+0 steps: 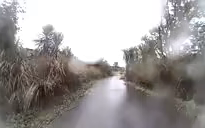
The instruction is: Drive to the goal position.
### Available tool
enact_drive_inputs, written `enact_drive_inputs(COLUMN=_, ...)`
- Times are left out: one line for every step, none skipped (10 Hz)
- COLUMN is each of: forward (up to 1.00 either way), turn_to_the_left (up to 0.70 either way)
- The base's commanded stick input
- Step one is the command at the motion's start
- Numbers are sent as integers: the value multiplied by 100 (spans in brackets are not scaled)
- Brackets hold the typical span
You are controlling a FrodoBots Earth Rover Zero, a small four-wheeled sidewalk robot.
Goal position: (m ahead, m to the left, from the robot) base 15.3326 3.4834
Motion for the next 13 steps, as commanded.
enact_drive_inputs(forward=85, turn_to_the_left=0)
enact_drive_inputs(forward=85, turn_to_the_left=0)
enact_drive_inputs(forward=85, turn_to_the_left=0)
enact_drive_inputs(forward=85, turn_to_the_left=0)
enact_drive_inputs(forward=85, turn_to_the_left=0)
enact_drive_inputs(forward=85, turn_to_the_left=0)
enact_drive_inputs(forward=85, turn_to_the_left=0)
enact_drive_inputs(forward=85, turn_to_the_left=0)
enact_drive_inputs(forward=85, turn_to_the_left=0)
enact_drive_inputs(forward=85, turn_to_the_left=0)
enact_drive_inputs(forward=85, turn_to_the_left=0)
enact_drive_inputs(forward=85, turn_to_the_left=0)
enact_drive_inputs(forward=85, turn_to_the_left=0)
